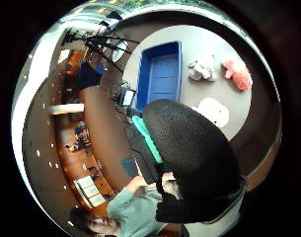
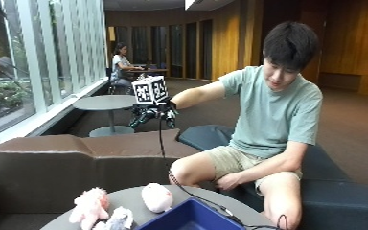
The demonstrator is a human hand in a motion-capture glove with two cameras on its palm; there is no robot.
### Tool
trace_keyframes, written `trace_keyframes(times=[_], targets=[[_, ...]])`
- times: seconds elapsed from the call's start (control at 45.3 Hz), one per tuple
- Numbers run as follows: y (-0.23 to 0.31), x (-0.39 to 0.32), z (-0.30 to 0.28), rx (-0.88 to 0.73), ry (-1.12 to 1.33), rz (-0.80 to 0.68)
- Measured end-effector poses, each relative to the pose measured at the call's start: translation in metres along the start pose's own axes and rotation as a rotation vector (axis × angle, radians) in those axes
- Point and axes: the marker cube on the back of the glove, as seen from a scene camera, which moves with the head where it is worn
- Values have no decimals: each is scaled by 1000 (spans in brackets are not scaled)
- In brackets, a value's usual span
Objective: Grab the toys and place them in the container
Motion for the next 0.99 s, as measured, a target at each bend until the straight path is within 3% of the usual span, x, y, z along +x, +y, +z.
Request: trace_keyframes(times=[0.265, 0.485, 0.75, 0.993], targets=[[-11, 13, 20, -28, -2, 31], [-29, 34, 76, -103, 36, 49], [-48, 38, 185, -192, 36, -30], [-45, 50, 285, -344, 64, 67]])
